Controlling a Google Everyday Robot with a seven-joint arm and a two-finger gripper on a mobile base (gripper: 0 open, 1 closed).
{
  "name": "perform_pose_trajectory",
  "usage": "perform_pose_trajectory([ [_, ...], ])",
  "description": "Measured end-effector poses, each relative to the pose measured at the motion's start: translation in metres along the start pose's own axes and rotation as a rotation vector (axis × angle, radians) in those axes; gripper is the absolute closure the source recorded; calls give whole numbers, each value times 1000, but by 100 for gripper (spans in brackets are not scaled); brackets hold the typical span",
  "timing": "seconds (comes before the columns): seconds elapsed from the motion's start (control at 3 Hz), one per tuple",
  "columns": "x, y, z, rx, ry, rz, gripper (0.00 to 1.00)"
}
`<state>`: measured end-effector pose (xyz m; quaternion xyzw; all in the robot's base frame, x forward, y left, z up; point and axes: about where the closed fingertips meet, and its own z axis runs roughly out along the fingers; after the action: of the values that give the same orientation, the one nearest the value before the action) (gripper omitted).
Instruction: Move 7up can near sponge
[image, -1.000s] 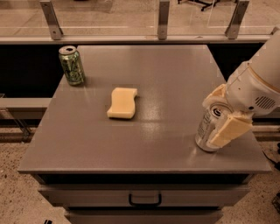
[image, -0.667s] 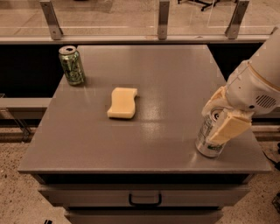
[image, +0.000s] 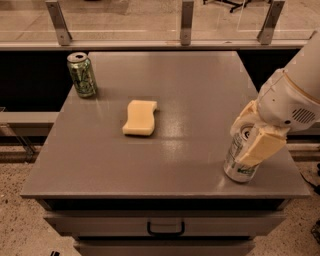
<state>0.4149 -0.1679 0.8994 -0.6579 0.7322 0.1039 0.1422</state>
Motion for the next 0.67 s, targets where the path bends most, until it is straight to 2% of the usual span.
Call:
perform_pose_trajectory([
  [0.67, -39, -16, -35, 72, -73, -89, 100],
])
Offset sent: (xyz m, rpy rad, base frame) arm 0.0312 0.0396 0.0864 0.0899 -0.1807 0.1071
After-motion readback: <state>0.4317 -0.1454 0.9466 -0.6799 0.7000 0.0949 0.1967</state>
